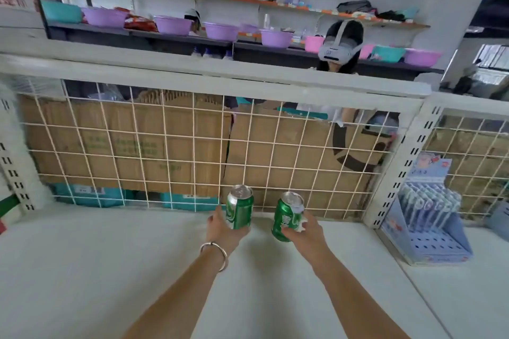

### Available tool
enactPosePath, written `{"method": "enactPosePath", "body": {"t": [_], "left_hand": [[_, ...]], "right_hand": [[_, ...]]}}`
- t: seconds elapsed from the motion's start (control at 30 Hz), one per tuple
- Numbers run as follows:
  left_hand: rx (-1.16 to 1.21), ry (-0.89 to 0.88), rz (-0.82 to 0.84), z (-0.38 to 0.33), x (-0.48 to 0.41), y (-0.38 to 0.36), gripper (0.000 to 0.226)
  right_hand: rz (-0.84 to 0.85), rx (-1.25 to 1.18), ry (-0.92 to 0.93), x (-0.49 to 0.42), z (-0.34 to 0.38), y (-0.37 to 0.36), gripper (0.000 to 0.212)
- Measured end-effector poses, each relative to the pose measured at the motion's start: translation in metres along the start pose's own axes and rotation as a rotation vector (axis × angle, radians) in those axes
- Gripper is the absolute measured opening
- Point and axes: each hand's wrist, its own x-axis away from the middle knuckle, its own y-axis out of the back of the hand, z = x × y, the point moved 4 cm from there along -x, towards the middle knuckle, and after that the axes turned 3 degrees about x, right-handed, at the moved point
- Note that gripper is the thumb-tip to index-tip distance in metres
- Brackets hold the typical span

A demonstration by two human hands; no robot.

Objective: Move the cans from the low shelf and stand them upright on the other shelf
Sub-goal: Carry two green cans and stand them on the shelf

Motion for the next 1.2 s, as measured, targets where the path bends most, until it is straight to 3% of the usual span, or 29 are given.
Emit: {"method": "enactPosePath", "body": {"t": [0.07, 0.13, 0.2, 0.3, 0.43, 0.57, 0.67, 0.77, 0.93, 1.1, 1.2], "left_hand": [[0.027, -0.044, -0.015, -0.002, -0.008, -0.009, 0.084], [0.077, -0.07, -0.021, 0.007, -0.022, -0.02, 0.093], [0.123, -0.06, -0.03, 0.02, -0.04, -0.032, 0.103], [0.179, -0.068, -0.023, 0.002, -0.039, -0.032, 0.097], [0.182, -0.024, 0.014, -0.002, -0.039, -0.031, 0.066], [0.106, -0.032, 0.162, 0.005, -0.03, -0.03, 0.054], [0.083, -0.047, 0.211, 0.0, -0.018, -0.027, 0.05], [0.102, -0.061, 0.187, 0.001, -0.007, -0.025, 0.054], [0.199, -0.028, 0.184, 0.002, 0.02, -0.026, 0.057], [0.38, 0.017, 0.127, 0.004, 0.05, -0.013, 0.063], [0.45, 0.032, 0.075, 0.005, 0.075, 0.011, 0.035]], "right_hand": [[-0.038, 0.062, 0.001, -0.018, -0.006, -0.005, 0.068], [-0.032, 0.066, -0.017, -0.038, -0.019, -0.012, 0.091], [-0.024, 0.056, -0.014, -0.054, -0.03, -0.018, 0.096], [0.004, 0.023, 0.077, -0.061, -0.024, -0.018, 0.085], [0.03, -0.029, 0.113, -0.058, -0.014, -0.015, 0.074], [0.157, -0.016, 0.148, -0.05, -0.015, -0.017, 0.061], [0.239, -0.007, 0.188, -0.051, -0.017, -0.018, 0.071], [0.301, -0.003, 0.232, -0.048, -0.021, -0.019, 0.08], [0.4, -0.072, 0.244, -0.019, -0.016, -0.007, 0.05], [0.512, -0.171, 0.228, 0.0, -0.009, -0.014, 0.05], [0.606, -0.215, 0.23, 0.02, 0.01, -0.032, 0.059]]}}
